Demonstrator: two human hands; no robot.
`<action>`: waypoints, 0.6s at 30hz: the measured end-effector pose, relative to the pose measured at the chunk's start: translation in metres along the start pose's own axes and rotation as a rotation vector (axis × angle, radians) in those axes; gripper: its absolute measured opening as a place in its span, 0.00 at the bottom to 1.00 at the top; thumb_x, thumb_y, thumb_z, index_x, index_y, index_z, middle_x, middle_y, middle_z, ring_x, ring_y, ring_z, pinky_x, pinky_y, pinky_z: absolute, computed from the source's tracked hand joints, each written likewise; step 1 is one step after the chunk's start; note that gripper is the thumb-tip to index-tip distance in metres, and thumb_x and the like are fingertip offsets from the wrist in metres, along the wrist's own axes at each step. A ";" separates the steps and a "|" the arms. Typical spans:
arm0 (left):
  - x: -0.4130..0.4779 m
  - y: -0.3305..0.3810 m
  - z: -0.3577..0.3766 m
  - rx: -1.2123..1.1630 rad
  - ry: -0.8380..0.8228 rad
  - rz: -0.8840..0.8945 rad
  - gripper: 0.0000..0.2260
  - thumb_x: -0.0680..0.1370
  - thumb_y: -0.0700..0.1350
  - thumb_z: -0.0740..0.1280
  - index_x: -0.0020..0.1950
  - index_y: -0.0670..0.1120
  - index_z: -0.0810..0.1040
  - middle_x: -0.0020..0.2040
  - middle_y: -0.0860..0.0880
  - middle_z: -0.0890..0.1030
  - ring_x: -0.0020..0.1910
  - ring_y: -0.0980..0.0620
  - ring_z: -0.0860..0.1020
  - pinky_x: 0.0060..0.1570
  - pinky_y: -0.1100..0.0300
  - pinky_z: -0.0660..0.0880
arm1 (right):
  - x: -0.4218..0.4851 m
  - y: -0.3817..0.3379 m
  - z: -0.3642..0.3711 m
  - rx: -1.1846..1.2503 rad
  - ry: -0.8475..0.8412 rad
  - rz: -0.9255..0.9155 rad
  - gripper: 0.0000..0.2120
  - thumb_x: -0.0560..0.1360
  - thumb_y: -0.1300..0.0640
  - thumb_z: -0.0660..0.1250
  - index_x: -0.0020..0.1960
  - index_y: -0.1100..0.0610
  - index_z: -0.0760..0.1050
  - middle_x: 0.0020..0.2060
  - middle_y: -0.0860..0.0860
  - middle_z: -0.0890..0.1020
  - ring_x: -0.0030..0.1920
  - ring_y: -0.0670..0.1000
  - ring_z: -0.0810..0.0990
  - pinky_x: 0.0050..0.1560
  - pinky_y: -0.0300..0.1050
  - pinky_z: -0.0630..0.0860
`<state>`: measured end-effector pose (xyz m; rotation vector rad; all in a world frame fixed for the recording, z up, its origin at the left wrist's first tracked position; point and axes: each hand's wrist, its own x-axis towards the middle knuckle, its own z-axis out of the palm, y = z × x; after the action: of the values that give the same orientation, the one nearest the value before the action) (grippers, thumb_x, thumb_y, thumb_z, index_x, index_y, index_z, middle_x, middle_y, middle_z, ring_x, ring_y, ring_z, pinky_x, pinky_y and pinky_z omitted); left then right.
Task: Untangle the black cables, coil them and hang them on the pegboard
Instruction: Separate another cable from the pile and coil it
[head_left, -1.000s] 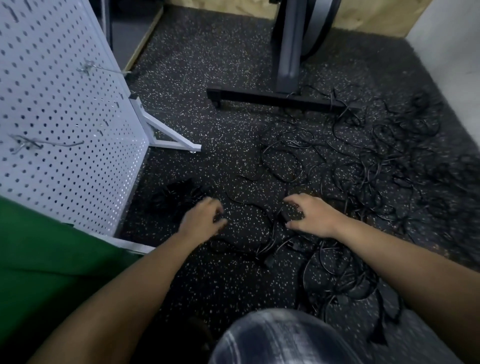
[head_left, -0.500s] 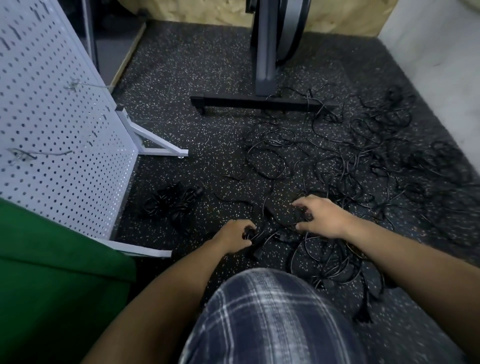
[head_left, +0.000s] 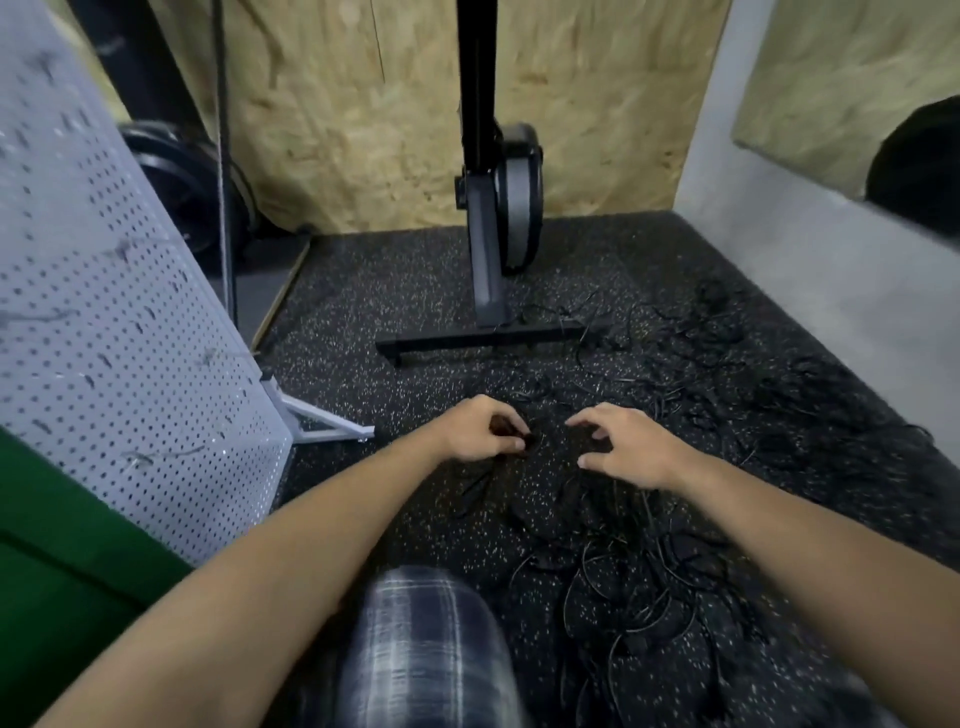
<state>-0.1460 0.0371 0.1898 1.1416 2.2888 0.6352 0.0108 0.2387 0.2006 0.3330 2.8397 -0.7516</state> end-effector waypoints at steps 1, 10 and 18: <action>0.000 0.014 -0.009 0.010 0.007 0.021 0.11 0.80 0.46 0.74 0.62 0.51 0.84 0.63 0.52 0.83 0.63 0.51 0.79 0.69 0.52 0.74 | -0.006 0.000 -0.009 0.021 0.031 -0.012 0.25 0.79 0.51 0.74 0.74 0.46 0.71 0.65 0.47 0.74 0.64 0.49 0.76 0.62 0.45 0.73; -0.009 0.118 -0.037 0.076 0.220 0.186 0.11 0.81 0.46 0.72 0.63 0.54 0.84 0.56 0.52 0.84 0.56 0.55 0.81 0.63 0.54 0.76 | -0.038 0.007 -0.051 0.377 0.402 -0.171 0.22 0.77 0.56 0.76 0.69 0.46 0.77 0.60 0.41 0.79 0.56 0.41 0.78 0.49 0.29 0.73; -0.015 0.132 -0.016 -0.123 0.397 0.337 0.05 0.81 0.44 0.72 0.57 0.49 0.83 0.53 0.55 0.84 0.53 0.59 0.81 0.57 0.59 0.77 | -0.045 0.011 -0.056 0.473 0.671 -0.300 0.11 0.75 0.58 0.78 0.56 0.53 0.84 0.51 0.43 0.83 0.51 0.43 0.83 0.52 0.34 0.78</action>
<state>-0.0703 0.0935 0.2847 1.4602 2.3447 1.2087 0.0503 0.2688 0.2534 0.2574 3.3304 -1.6573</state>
